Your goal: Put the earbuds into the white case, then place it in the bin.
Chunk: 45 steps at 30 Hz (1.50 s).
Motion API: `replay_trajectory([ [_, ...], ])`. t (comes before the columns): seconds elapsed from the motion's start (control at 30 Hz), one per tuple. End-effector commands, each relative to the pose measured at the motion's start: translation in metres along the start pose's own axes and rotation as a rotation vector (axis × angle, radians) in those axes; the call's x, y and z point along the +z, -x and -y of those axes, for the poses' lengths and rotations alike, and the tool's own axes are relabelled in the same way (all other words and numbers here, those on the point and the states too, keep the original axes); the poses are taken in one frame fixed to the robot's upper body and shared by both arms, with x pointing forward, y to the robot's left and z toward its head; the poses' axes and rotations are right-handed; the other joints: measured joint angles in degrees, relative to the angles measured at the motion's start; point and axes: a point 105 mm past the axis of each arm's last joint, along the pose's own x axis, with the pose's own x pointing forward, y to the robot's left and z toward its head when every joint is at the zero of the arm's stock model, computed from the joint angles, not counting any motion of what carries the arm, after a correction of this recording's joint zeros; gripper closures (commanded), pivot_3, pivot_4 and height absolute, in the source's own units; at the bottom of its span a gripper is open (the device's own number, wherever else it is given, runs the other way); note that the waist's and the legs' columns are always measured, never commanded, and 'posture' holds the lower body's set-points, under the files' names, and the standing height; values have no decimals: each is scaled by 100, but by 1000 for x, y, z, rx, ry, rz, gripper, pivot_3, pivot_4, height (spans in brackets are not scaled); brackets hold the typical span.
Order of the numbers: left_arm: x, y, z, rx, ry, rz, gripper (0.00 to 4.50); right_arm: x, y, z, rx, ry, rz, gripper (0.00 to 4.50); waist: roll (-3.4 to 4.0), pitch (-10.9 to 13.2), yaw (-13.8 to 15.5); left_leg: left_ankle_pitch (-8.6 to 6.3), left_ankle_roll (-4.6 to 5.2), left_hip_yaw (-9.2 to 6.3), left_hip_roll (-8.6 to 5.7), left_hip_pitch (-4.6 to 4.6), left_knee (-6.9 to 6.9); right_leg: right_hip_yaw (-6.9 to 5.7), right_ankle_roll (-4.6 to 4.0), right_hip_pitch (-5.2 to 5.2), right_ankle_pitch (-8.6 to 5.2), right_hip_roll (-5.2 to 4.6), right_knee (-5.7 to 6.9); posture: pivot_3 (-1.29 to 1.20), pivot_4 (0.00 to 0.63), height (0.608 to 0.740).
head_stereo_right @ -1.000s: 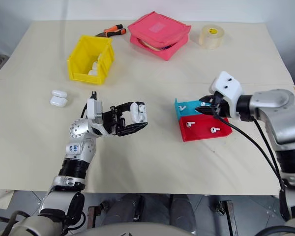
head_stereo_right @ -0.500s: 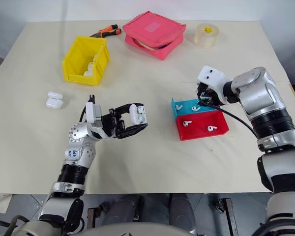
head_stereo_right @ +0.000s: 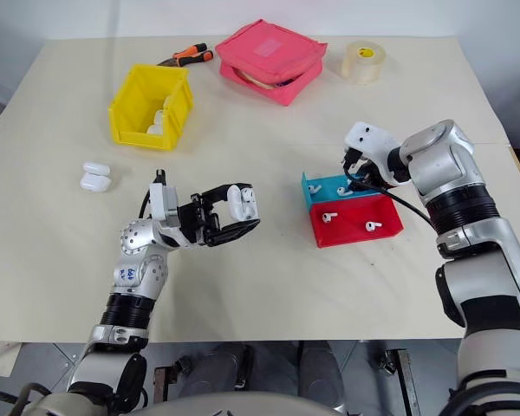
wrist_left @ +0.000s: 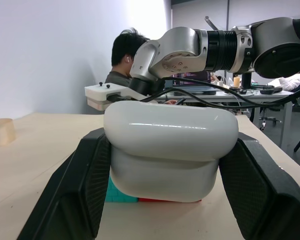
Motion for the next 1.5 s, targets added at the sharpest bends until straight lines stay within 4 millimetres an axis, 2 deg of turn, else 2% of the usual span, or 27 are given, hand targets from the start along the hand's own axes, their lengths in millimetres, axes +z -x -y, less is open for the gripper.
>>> replay_trajectory([
  [0.03,8,-4,2,-10,-34,30,1658,8,7,7,-24,4,28,2697,0,0,-1,0,0,0,0,0,0,0,0,0,0,0,1,0,150,740],
  [0.43,9,-2,1,-1,-39,23,1658,5,1,6,-15,-3,12,2697,2,-1,-5,0,0,0,-2,0,2,0,0,0,0,1,3,0,150,740],
  [0.53,9,-2,0,1,-41,22,1658,8,0,5,-7,-7,26,3318,2,-1,-7,0,0,0,-1,0,3,0,0,0,0,0,3,0,150,740],
  [0.6,9,-2,-1,1,-42,22,1658,9,0,5,-7,-7,31,3935,2,-1,-9,0,0,0,-1,0,3,0,0,0,0,0,3,0,150,740],
  [0.63,9,-2,-1,0,-42,22,1658,9,1,4,-3,-1,32,4022,2,-1,-7,0,0,0,-1,0,3,0,0,0,0,0,4,0,150,740],
  [0.8,9,-4,-2,-4,-41,24,1658,11,8,6,-15,10,64,4021,2,-1,-5,0,0,-1,-2,0,4,0,0,0,0,0,5,0,150,740],
  [0.97,7,-5,-2,-23,-30,24,1658,27,28,3,-20,6,207,4021,2,-1,10,0,0,0,-6,-3,6,0,0,-3,0,1,6,0,150,740],
  [1.0,6,-6,-2,-30,-24,24,1658,32,36,-4,0,16,276,4021,2,-1,10,0,0,0,-5,-3,5,0,0,-3,0,1,5,0,150,740],
  [1.1,2,-11,-1,-64,-1,25,1658,47,67,-40,96,47,539,4021,2,-1,66,0,0,-10,-2,-5,5,-8,0,-2,0,1,6,0,150,740],
  [1.23,0,-16,-4,-95,15,35,1658,56,91,-81,180,12,763,4021,2,-1,48,-3,2,-8,-7,-11,7,-13,0,0,0,-2,6,0,150,740],
  [1.37,-2,-25,-7,-147,30,40,1658,63,108,-125,247,-71,935,4021,1,-1,45,-5,0,-10,0,-10,6,-12,0,4,0,-3,6,0,150,740],
  [1.5,-3,-32,-10,-197,38,45,1658,71,115,-148,280,-225,1047,4021,2,-1,29,-5,0,-9,-1,-10,4,-9,0,0,0,-1,10,0,150,740],
])
